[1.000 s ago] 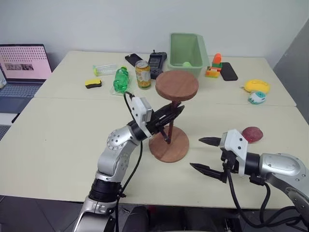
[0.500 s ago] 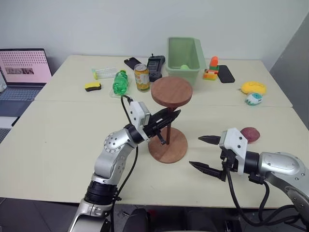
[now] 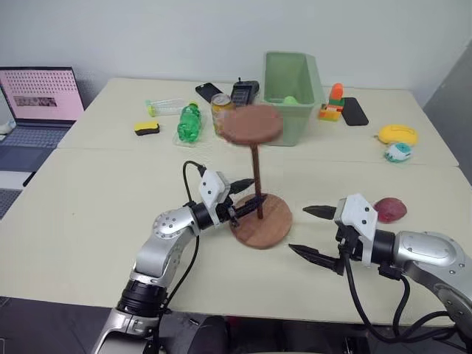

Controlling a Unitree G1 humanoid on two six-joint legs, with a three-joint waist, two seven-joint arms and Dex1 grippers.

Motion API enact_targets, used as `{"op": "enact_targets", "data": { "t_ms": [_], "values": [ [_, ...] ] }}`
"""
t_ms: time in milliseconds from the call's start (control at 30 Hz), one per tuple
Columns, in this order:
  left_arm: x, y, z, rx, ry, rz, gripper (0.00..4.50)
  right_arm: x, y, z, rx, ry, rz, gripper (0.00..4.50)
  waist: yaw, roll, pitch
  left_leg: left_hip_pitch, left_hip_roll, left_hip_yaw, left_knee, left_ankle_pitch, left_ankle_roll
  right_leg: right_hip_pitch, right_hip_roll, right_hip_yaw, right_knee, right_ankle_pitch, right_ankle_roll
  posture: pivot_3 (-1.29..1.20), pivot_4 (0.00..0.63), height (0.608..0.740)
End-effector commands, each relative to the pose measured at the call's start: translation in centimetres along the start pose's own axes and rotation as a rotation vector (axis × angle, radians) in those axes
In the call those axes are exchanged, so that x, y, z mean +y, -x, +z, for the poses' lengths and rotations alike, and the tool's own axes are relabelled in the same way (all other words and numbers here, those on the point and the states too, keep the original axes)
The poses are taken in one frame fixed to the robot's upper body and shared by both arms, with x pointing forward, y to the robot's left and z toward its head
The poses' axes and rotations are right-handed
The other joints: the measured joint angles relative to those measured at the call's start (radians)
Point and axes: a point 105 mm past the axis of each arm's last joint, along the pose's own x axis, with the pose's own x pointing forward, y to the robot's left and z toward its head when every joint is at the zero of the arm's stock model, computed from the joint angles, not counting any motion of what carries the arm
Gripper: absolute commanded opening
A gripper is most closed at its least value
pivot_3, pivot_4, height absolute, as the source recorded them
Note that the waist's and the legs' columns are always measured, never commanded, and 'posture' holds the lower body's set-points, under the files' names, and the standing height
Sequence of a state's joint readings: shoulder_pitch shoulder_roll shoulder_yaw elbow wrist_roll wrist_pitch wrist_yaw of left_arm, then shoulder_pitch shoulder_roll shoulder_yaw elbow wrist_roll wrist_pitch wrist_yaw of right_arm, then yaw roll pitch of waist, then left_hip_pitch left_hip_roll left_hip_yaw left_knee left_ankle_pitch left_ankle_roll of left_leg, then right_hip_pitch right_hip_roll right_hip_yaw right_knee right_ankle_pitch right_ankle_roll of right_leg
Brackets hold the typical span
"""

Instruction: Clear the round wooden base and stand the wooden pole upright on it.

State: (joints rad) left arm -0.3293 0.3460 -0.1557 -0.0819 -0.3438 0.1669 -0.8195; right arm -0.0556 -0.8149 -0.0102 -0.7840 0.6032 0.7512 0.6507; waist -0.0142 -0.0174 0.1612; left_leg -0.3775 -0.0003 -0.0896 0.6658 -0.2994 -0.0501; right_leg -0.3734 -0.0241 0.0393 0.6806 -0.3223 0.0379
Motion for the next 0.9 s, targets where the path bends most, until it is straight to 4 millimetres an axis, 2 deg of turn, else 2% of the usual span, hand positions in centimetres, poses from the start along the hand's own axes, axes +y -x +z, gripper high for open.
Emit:
{"op": "enact_targets", "data": {
  "t_ms": [33, 267, 367, 500, 600, 733, 800, 900],
  "values": [
    [-1.1, -0.4, 1.7, -0.026, -0.063, -0.083, 3.11, 0.3, -0.1, 0.7, -0.025, 0.030, 0.002, 4.50, 0.004, 0.000, 0.000, 0.000, 0.000, 0.000, 0.000, 0.000, 0.000, 0.000, 0.000, 0.000, 0.000, 0.000, 0.000, 0.00, 0.150, 0.740],
    [-1.3, 0.7, 1.2, 0.053, -0.081, -0.162, 3.11, 0.2, -0.4, 0.6, -0.029, 0.028, 0.000, 4.50, 0.006, 0.000, 0.000, 0.001, -0.002, 0.000, 0.000, -0.001, 0.003, 0.000, 0.001, -0.001, 0.001, 0.000, 0.000, 0.00, 0.150, 0.740],
    [0.0, 2.3, 0.7, 0.176, -0.119, -0.179, 3.11, -0.1, -0.2, 0.4, -0.026, 0.030, -0.007, 4.50, 0.005, 0.000, 0.000, 0.000, -0.003, -0.001, 0.000, -0.001, 0.003, 0.000, 0.001, -0.001, 0.001, 0.000, 0.000, 0.00, 0.150, 0.740],
    [2.0, 4.0, 1.6, 0.281, -0.234, -0.167, 3.11, -0.8, 0.3, 0.1, -0.013, 0.036, -0.022, 4.50, 0.005, 0.000, 0.000, 0.001, -0.003, -0.001, 0.000, -0.001, 0.003, 0.000, 0.001, -0.001, 0.001, 0.000, 0.000, 0.00, 0.150, 0.740],
    [2.9, 6.2, 3.3, 0.338, -0.227, -0.172, 3.11, -1.9, 1.4, -0.1, -0.001, 0.047, -0.036, 4.50, 0.004, 0.000, 0.001, 0.000, -0.003, -0.001, 0.000, -0.002, 0.003, 0.000, 0.001, -0.001, 0.000, 0.000, 0.000, 0.00, 0.150, 0.740],
    [3.3, 10.4, 4.2, 0.443, -0.170, -0.150, 3.11, -2.9, 3.2, 0.4, -0.004, 0.065, -0.026, 4.50, -0.008, 0.001, 0.002, 0.000, -0.001, -0.001, -0.002, -0.002, 0.003, -0.001, 0.001, -0.001, 0.000, 0.000, 0.000, 0.00, 0.150, 0.740],
    [4.4, 12.8, 4.2, 0.497, -0.156, -0.060, 3.11, -3.4, 4.2, 0.6, -0.005, 0.083, -0.012, 4.50, -0.012, 0.002, 0.003, 0.000, 0.002, 0.000, -0.002, -0.002, 0.003, -0.001, 0.001, -0.001, 0.000, 0.000, 0.000, 0.00, 0.150, 0.740],
    [5.8, 15.0, 4.4, 0.526, -0.145, 0.068, 3.11, -3.8, 5.0, 0.9, -0.011, 0.091, 0.003, 4.50, -0.012, 0.002, 0.004, 0.001, 0.004, 0.001, -0.002, -0.002, 0.003, 0.000, 0.001, -0.001, 0.000, 0.000, 0.000, 0.00, 0.150, 0.740]
  ]
}}
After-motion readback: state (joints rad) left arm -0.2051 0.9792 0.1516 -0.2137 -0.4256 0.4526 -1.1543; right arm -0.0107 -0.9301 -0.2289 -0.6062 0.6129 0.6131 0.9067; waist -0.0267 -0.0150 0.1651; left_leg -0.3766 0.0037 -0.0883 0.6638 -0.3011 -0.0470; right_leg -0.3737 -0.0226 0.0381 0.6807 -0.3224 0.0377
